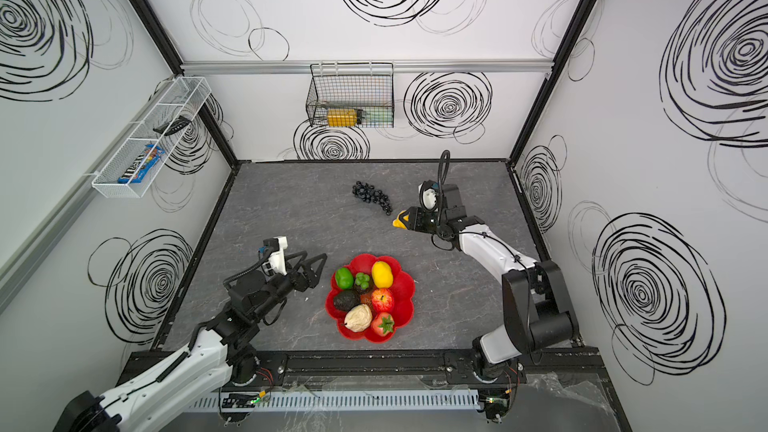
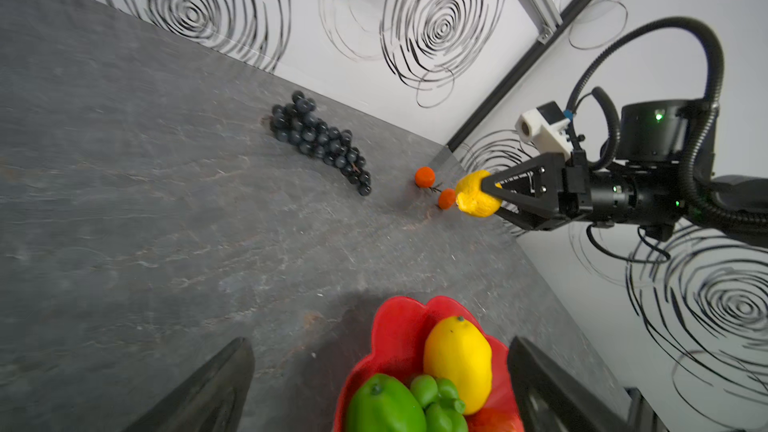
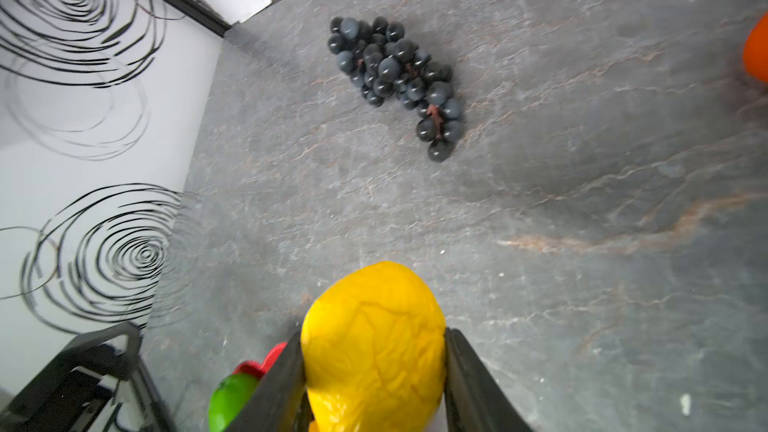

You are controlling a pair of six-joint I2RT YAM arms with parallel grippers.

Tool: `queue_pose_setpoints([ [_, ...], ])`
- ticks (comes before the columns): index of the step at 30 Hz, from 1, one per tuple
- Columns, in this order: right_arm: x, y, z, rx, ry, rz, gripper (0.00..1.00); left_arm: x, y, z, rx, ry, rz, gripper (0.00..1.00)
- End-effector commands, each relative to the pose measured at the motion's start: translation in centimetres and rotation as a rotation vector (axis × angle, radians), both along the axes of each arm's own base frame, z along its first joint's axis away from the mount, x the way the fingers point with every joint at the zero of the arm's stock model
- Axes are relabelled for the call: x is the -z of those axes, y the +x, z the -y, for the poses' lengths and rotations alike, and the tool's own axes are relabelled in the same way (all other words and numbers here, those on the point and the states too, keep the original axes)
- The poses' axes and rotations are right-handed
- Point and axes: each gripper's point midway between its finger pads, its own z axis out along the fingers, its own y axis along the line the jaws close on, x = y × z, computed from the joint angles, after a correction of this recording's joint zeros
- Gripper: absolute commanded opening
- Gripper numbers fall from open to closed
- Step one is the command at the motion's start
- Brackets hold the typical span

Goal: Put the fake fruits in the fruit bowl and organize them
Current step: 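Carry the pear with the right gripper over the bowl while the left gripper approaches, then close the left gripper on the pear held by the right gripper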

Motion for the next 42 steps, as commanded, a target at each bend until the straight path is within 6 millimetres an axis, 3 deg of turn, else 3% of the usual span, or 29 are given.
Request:
queue_pose_setpoints([
  [1, -2.4, -2.6, -2.4, -0.071, 0.122, 0.011, 0.48, -6.2, -0.6, 3.1, 0.078, -0.108, 0.173, 0.96],
  [7, -5.3, -7.1, -6.2, -0.195, 0.217, 0.02, 0.48, -7.2, -2.1, 6.8, 0.199, -0.039, 0.278, 0.96],
  [13, -6.5, -11.1, -9.1, -0.309, 0.263, -0.004, 0.48, -7.8, -2.5, 8.0, 0.255, 0.037, 0.398, 0.96],
  [19, -7.2, -13.8, -10.5, -0.367, 0.289, -0.013, 0.48, -7.2, -2.1, 8.6, 0.256, 0.098, 0.43, 0.96],
  [25, -6.9, -15.3, -11.3, -0.392, 0.298, -0.032, 0.48, -8.1, -3.2, 9.9, 0.313, 0.088, 0.502, 1.0],
  [34, -6.7, -16.0, -12.0, -0.405, 0.304, -0.041, 0.48, -8.2, -4.3, 10.7, 0.367, 0.089, 0.551, 0.79],
  [42, -7.0, -16.4, -12.5, -0.418, 0.313, -0.04, 0.48, -7.7, -4.3, 10.8, 0.362, 0.106, 0.551, 0.74],
])
